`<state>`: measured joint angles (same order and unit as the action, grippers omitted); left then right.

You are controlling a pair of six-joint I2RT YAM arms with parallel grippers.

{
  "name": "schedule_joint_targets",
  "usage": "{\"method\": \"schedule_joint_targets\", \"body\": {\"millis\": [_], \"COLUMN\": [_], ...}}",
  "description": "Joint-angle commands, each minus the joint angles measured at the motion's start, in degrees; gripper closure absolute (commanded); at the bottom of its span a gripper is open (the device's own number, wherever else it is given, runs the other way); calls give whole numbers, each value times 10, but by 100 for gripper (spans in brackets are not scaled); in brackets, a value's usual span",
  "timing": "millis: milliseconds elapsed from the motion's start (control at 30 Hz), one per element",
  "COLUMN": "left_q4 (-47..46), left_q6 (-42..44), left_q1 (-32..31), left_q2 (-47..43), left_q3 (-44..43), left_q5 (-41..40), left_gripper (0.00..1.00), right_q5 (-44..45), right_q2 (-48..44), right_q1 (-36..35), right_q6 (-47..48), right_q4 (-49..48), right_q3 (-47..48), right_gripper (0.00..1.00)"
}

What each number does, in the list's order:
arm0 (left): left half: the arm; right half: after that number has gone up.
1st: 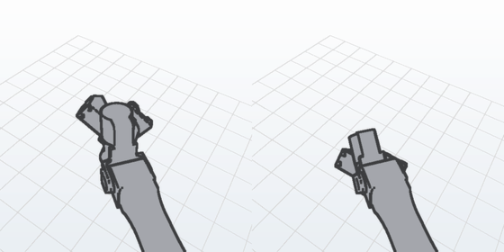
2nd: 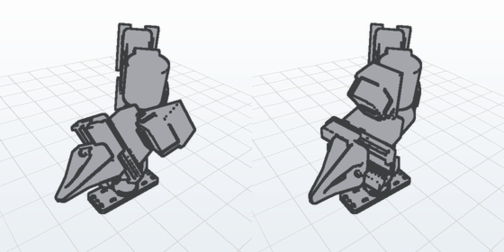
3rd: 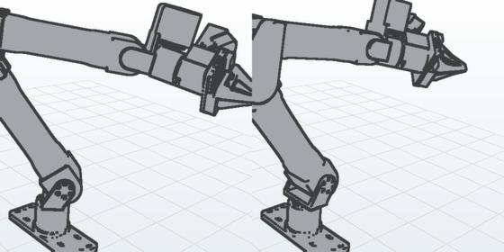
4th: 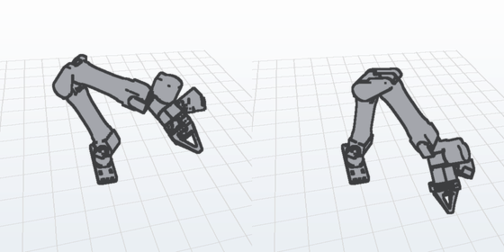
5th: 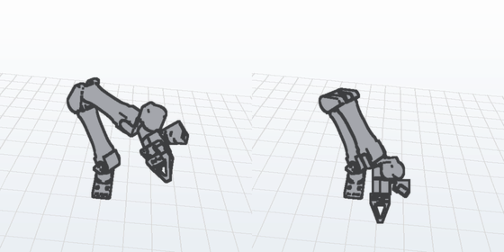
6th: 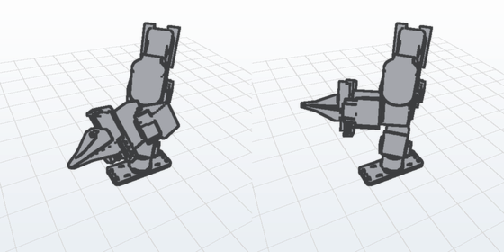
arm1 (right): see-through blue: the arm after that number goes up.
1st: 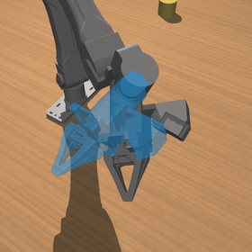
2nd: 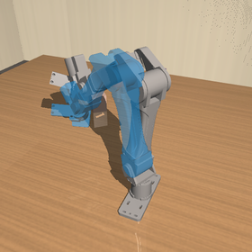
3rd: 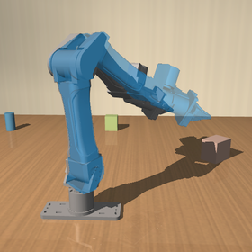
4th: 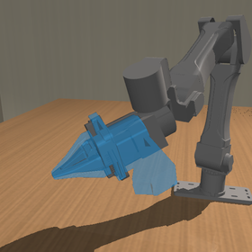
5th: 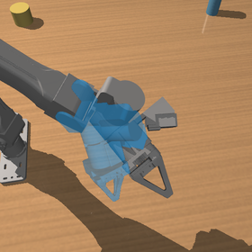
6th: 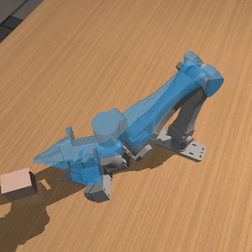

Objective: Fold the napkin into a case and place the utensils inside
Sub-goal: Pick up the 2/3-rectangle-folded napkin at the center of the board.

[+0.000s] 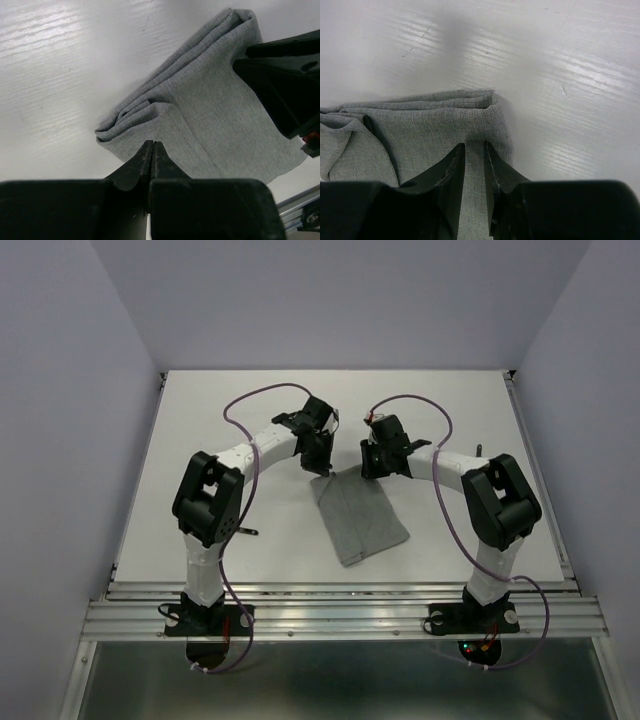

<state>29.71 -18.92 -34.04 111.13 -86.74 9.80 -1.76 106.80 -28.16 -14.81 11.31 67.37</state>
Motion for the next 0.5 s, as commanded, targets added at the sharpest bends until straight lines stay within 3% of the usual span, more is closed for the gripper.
{"method": "schedule_joint_targets", "body": {"millis": [0, 233, 333, 467], "left_q4": [-12, -26, -34, -40], "left_q6": [8, -2, -9, -16], "left_q1": [-1, -1, 0, 0], "left_q2": [29, 64, 73, 80], "left_q3": [-41, -60, -62, -53], "left_q5": [7, 14, 11, 13], "left_gripper": [100, 100, 100, 100], "right_q5": [3, 13, -17, -76], "right_q2": [-35, -92, -105, -79], "right_q1": [-1, -1, 36, 76], "right_q6": [-7, -28, -55, -57], "right_q4": [-2, -15, -32, -49], "right_q3": [-1, -29, -47, -55], "right_gripper": [73, 71, 65, 48]}}
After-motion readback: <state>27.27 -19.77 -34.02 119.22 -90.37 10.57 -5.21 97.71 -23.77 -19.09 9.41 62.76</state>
